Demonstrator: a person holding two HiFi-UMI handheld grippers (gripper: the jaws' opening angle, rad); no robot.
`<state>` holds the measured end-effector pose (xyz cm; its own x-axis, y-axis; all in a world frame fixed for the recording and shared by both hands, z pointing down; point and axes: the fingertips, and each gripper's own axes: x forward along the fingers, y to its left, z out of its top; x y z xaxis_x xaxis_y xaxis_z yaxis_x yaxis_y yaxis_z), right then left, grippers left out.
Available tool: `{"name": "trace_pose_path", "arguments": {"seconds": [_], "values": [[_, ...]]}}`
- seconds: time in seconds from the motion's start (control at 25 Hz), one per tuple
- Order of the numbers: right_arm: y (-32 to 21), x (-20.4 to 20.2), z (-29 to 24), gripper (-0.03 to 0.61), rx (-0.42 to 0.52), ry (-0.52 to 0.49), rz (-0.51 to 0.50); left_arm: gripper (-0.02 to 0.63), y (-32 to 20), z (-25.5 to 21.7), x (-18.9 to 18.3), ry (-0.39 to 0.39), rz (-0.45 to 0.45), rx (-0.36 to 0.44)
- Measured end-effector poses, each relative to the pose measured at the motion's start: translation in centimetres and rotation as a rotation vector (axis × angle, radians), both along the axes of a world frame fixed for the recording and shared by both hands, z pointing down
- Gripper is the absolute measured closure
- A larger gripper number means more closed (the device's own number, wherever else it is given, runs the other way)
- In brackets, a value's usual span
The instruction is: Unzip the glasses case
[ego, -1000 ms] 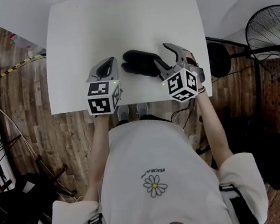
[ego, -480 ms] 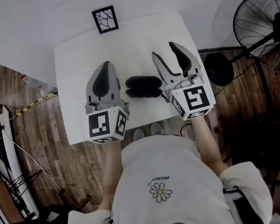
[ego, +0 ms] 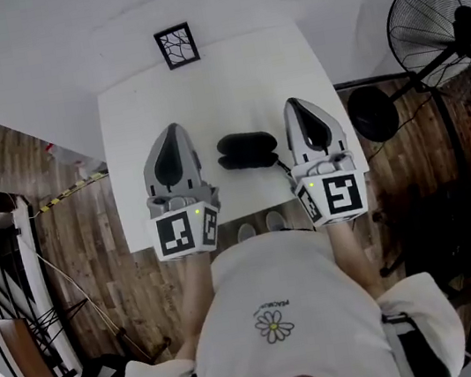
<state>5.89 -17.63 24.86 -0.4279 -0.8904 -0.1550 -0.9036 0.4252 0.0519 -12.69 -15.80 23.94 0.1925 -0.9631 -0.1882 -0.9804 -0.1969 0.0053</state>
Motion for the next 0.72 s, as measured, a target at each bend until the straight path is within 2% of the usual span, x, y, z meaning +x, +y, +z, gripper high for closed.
{"name": "trace_pose_path", "arguments": {"seconds": [0.32,0.72], "values": [[0.5,0.1,2.0,0.571,-0.053,0.047,0.007,0.601,0.5,0.2,-1.0,-0.007,-0.035,-0.001],[0.4,0.0,2.1,0.571,-0.051,0.07,-0.003,0.601,1.2,0.1,-1.4,-0.01,-0.052,0.005]]}}
